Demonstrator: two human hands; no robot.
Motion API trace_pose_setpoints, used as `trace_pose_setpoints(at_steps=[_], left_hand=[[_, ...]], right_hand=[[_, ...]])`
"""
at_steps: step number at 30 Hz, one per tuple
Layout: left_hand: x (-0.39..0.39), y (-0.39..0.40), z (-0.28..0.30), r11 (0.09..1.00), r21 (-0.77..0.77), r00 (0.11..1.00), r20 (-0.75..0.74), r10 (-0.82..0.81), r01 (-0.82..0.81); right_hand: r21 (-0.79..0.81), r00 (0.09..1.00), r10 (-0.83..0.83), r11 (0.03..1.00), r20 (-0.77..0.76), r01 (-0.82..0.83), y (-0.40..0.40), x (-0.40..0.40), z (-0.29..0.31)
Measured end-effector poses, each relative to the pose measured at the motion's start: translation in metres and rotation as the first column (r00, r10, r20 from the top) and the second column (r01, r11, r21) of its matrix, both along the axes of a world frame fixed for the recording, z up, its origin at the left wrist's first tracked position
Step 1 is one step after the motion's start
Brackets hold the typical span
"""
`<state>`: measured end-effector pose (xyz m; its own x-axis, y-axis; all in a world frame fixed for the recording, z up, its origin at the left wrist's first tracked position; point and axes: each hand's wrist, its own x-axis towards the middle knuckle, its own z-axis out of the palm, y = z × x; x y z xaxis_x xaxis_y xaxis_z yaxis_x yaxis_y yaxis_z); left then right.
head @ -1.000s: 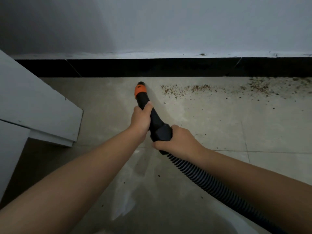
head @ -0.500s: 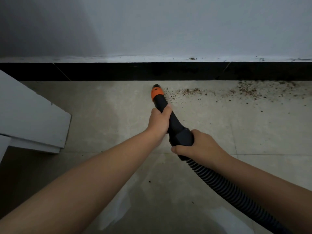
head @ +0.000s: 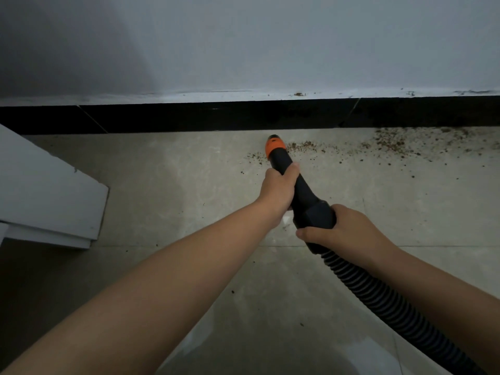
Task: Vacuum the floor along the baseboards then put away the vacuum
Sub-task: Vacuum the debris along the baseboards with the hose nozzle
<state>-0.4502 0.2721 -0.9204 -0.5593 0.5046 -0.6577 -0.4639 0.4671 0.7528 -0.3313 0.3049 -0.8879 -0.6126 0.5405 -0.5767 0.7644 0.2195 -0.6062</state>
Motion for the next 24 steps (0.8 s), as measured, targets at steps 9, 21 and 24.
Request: trace_pose_setpoints(at_steps=[9, 21, 24], left_hand=[[-0.014, -0.048, 0.011, 0.984, 0.071, 0.97, -0.168, 0.175, -0.165], [-0.062, -0.116, -0.017, 0.95, -0.066, 0.94, -0.183, 0.289, -0.305], [-0.064, -0.097, -0.017, 0.964, -0.051, 0.955, -0.158, 0.252, -0.262]], right_hand=[[-0.013, 0.984, 0.152, 0.988, -0.091, -0.154, -0.028, -0.017, 0.007], [-0.139, 0.958, 0.249, 0.953, -0.139, -0.268, -0.082, -0.07, -0.02], [-0.114, 0.971, 0.211, 0.968, -0.113, -0.223, -0.07, -0.069, -0.019]])
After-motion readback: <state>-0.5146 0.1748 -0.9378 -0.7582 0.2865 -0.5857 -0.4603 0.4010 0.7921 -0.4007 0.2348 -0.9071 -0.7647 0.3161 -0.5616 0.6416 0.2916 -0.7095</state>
